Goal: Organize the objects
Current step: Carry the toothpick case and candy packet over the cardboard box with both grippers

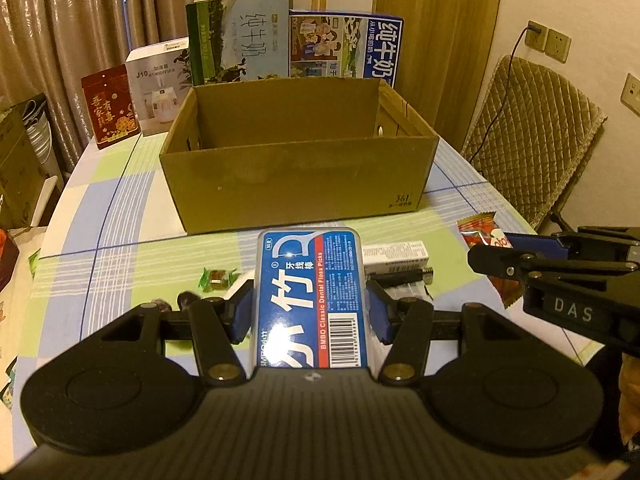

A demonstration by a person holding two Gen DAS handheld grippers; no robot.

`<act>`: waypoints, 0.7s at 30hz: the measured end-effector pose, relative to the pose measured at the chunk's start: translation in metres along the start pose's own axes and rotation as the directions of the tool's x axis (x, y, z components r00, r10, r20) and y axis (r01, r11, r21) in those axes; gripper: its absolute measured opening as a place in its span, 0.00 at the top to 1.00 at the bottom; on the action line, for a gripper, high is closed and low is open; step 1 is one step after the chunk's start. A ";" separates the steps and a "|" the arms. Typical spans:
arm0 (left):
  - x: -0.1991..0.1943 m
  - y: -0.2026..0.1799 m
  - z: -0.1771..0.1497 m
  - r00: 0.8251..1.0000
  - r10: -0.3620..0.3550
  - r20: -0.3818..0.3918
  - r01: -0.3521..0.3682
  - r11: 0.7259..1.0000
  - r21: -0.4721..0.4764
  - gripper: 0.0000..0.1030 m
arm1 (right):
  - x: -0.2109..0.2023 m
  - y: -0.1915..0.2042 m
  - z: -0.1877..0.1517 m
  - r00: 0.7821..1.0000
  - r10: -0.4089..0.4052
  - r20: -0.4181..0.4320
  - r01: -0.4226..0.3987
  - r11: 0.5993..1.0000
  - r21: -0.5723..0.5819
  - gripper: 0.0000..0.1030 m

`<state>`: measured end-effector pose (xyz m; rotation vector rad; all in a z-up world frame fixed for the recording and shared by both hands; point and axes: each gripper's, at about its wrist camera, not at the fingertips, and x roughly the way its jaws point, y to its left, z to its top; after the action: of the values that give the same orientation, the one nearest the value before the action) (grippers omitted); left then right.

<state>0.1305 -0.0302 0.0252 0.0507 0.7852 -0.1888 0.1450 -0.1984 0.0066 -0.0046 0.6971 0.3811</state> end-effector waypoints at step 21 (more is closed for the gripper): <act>0.085 0.060 0.151 0.999 -0.032 0.040 0.032 0.999 -0.017 0.50 | 0.115 -0.057 0.160 0.999 0.033 -0.015 -0.032 0.996 0.080 0.77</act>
<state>0.3060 -0.0013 0.0702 0.0180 0.7482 -0.2128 0.3450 -0.1912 0.0512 0.0796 0.7289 0.3844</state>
